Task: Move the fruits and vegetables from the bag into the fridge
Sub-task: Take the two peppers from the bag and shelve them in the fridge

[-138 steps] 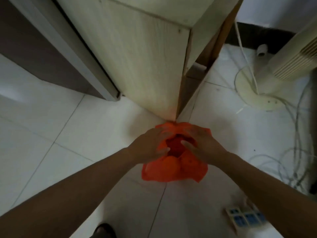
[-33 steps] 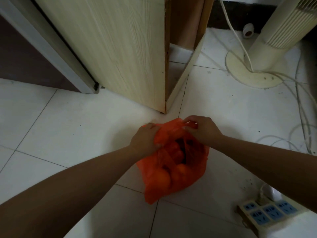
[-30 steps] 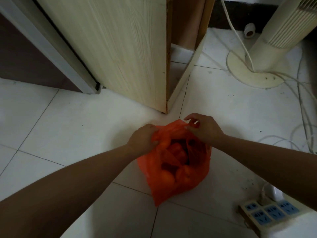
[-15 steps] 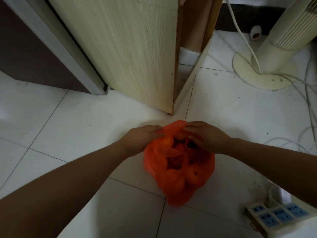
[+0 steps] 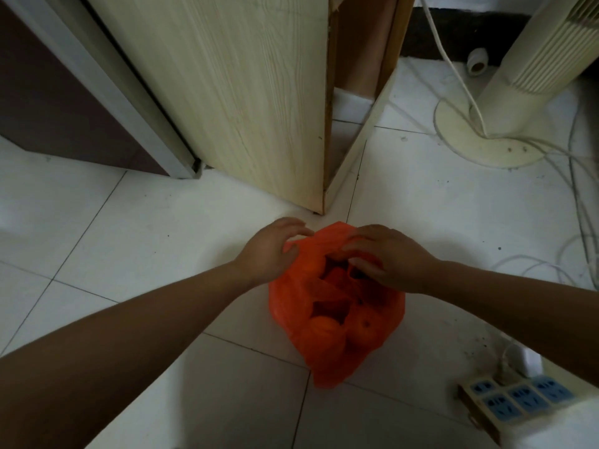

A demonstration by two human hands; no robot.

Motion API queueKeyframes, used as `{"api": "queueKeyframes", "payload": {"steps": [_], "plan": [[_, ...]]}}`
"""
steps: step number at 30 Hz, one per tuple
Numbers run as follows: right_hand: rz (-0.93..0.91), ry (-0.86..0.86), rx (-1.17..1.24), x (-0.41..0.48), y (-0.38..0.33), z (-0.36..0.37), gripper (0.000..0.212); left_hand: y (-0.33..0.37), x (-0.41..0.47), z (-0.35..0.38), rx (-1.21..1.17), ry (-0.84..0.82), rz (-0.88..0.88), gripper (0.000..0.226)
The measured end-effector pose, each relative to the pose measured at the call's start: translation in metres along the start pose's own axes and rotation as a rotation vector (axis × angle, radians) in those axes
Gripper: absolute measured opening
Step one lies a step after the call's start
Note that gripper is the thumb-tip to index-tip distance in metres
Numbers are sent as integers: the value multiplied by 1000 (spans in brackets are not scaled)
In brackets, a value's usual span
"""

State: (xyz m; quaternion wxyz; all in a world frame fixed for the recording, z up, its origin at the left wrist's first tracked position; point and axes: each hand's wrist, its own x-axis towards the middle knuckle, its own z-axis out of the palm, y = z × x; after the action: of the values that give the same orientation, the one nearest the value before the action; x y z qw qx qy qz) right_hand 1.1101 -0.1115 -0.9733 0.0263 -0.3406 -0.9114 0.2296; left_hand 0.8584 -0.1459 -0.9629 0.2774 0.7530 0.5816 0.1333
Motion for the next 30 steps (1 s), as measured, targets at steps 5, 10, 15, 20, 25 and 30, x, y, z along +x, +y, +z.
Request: {"api": "queueKeyframes", "payload": {"steps": [5, 10, 15, 20, 25, 30], "plan": [[-102, -47, -32, -10, -5, 4, 45, 26, -3, 11, 114, -165, 216, 40], [-72, -169, -65, -32, 7, 0, 46, 22, -5, 19, 271, -317, 213, 51], [-44, -127, -52, -63, 19, -7, 48, 23, -4, 27, 315, -414, 213, 56], [71, -127, -8, -77, 29, -6, 52, 29, 3, 35, 330, -474, 197, 57], [169, -53, 68, -81, 36, -3, 31, 32, 10, 42, 342, -486, 173, 58], [339, -27, 138, -82, 46, 4, 29, 36, 14, 50, 380, -511, 179, 59]]}}
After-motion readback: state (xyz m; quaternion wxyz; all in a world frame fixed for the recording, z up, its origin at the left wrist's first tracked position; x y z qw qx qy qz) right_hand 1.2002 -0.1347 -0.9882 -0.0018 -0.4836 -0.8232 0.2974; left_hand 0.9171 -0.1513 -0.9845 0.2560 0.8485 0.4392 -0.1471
